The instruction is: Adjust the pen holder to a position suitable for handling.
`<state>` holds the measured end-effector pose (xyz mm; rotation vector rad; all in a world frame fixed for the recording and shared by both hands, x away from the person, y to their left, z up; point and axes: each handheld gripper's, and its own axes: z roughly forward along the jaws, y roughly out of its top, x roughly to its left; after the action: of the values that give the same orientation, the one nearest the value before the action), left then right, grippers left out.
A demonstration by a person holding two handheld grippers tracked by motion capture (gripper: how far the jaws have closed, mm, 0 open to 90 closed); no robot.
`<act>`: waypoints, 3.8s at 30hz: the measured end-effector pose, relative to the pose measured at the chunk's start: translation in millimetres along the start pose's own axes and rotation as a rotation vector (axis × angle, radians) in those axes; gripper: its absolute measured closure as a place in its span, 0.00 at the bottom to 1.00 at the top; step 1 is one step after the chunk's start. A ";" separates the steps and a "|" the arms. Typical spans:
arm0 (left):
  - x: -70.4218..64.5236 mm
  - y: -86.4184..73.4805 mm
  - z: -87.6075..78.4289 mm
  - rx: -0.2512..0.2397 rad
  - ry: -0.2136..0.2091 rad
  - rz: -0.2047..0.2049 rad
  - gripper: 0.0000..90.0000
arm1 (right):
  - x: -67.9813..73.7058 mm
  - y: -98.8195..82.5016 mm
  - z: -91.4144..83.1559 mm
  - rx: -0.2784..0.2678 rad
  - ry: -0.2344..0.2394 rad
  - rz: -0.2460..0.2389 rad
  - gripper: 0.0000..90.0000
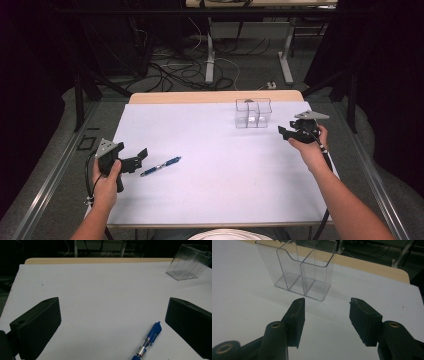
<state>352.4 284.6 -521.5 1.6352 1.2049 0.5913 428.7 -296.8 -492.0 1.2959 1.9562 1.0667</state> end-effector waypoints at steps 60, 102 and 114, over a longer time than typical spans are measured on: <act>0.1 -6.0 1.0 0.017 -0.010 -0.020 0.00 | -27.5 46.6 106.7 -0.010 -0.028 -0.035 1.00; -3.2 -6.8 3.2 0.027 -0.017 -0.019 0.00 | 42.6 42.0 126.5 0.002 0.137 -0.001 1.00; -2.6 -6.8 2.7 0.034 -0.018 -0.012 0.00 | 66.6 46.7 133.6 0.004 0.176 -0.001 1.00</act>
<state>350.7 281.3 -528.3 1.6575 1.2168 0.5509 531.5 -183.5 -524.5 1.2388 2.0874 1.2131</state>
